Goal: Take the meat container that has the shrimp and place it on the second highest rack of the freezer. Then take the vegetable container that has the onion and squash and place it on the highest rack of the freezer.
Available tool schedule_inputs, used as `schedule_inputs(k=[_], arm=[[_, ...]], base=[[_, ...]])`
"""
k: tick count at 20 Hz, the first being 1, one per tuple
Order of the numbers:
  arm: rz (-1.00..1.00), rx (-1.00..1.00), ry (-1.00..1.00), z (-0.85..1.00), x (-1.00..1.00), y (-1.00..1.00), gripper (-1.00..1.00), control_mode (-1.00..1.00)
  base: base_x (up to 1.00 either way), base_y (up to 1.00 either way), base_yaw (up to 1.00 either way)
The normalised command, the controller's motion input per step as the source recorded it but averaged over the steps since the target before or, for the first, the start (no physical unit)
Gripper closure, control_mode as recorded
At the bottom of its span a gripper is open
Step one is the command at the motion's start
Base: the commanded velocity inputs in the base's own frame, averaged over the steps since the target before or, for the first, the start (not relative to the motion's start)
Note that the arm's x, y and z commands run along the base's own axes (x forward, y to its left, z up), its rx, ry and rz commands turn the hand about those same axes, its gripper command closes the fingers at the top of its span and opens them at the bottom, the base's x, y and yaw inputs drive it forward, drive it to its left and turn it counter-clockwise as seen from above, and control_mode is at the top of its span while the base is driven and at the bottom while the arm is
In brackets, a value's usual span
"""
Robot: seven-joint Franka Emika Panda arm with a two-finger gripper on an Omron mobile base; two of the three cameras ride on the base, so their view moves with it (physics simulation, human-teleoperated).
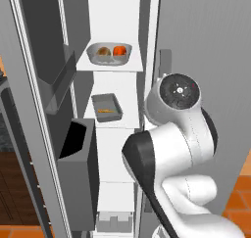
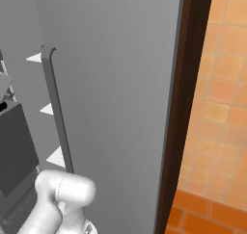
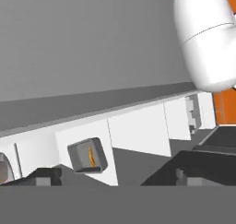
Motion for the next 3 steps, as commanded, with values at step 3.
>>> schedule_inputs(k=[3], arm=[[-0.1,0.13,0.5,-0.75,-0.38,-0.1,-1.0,-1.0]], base=[[0.0,0.0,0.0]])
